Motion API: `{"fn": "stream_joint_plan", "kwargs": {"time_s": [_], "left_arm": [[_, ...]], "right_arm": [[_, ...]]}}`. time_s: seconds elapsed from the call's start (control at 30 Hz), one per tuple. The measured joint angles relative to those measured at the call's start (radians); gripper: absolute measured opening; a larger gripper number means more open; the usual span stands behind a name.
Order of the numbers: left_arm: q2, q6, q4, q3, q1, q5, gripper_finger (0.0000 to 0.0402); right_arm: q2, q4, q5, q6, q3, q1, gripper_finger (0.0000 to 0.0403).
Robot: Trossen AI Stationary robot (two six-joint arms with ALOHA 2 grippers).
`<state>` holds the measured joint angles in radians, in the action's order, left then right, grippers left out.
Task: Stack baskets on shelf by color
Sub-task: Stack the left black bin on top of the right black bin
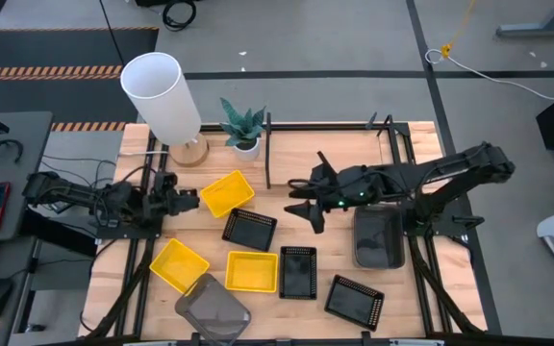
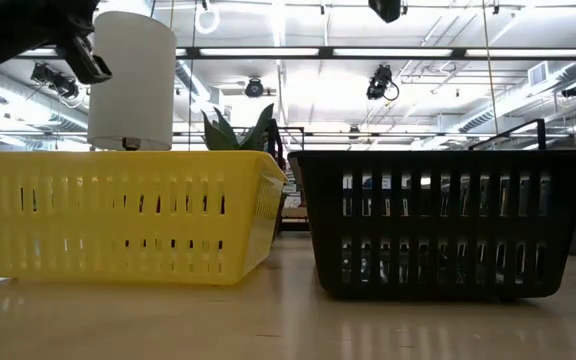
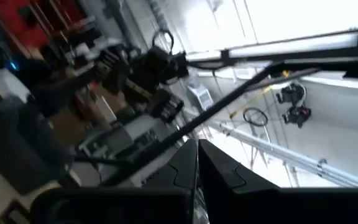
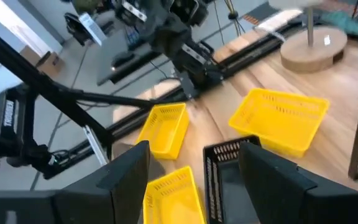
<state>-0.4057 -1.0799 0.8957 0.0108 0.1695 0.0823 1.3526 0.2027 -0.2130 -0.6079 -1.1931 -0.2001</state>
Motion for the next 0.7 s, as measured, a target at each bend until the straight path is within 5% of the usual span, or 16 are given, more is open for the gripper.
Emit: {"fn": "stream_joint_plan", "kwargs": {"time_s": [0.17, 0.37, 0.7], "left_arm": [[-0.012, 0.005, -0.239, 0.113, 0.028, -0.056, 0.0022], [-0.082, 0.126, -0.796, 0.362, 0.067, -0.086, 0.0023], [-0.280, 0.131, -1.201, 0.625, 0.125, -0.078, 0.0072]], "right_arm": [[0.034, -0.015, 0.031, -0.011, 0.000, -0.010, 0.0249], [0.035, -0.008, 0.039, -0.026, 0.000, -0.009, 0.0249], [0.010, 0.088, 0.119, 0.006, 0.000, 0.026, 0.0249]]}}
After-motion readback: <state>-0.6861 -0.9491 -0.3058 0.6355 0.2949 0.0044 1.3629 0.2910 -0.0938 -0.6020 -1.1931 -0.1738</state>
